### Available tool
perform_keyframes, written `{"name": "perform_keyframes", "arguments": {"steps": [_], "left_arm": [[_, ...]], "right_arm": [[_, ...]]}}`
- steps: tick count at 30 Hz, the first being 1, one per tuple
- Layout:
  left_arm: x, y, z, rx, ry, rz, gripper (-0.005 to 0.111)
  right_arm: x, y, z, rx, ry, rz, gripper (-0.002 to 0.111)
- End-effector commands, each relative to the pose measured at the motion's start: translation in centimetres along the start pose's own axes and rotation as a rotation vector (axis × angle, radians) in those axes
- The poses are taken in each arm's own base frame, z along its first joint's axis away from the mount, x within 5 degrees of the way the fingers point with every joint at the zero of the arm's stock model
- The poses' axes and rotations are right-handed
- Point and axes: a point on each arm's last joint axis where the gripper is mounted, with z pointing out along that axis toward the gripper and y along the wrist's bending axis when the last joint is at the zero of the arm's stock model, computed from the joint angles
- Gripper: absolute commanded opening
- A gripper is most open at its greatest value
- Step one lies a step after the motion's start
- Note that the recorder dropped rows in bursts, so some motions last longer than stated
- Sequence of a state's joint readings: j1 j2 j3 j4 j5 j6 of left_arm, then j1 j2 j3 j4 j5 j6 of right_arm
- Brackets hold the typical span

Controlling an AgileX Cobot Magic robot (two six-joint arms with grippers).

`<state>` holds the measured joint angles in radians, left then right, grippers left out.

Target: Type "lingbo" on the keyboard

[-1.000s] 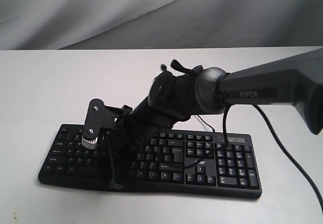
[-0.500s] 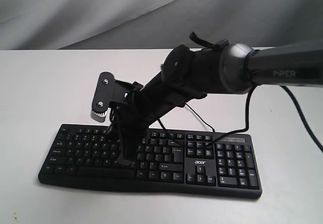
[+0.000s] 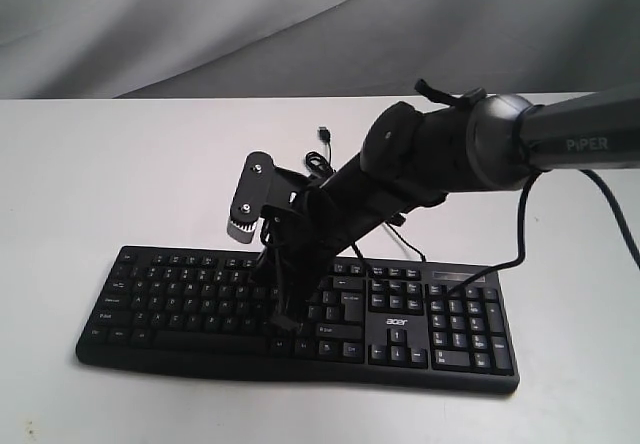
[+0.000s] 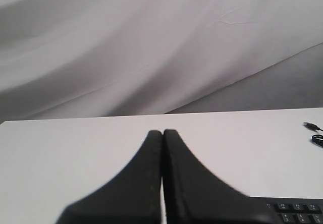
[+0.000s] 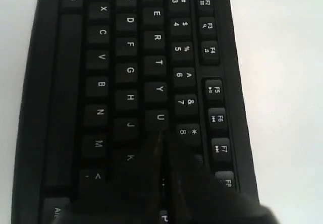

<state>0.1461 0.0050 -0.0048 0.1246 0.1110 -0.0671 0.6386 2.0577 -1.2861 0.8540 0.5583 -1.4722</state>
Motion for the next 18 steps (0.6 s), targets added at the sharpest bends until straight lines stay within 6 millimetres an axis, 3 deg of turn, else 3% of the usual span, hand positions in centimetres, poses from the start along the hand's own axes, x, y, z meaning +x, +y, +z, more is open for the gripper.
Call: {"name": "perform_keyframes", "arguments": {"steps": [1, 18], "left_arm": [[0.0, -0.1, 0.0, 0.007, -0.01, -0.002, 0.001], [0.0, -0.1, 0.0, 0.007, -0.01, -0.002, 0.001]], "right_arm": [[0.3, 0.0, 0.0, 0.011, -0.003, 0.016, 0.0], [1.4, -0.1, 0.9, 0.004, 0.023, 0.039, 0.0]]}}
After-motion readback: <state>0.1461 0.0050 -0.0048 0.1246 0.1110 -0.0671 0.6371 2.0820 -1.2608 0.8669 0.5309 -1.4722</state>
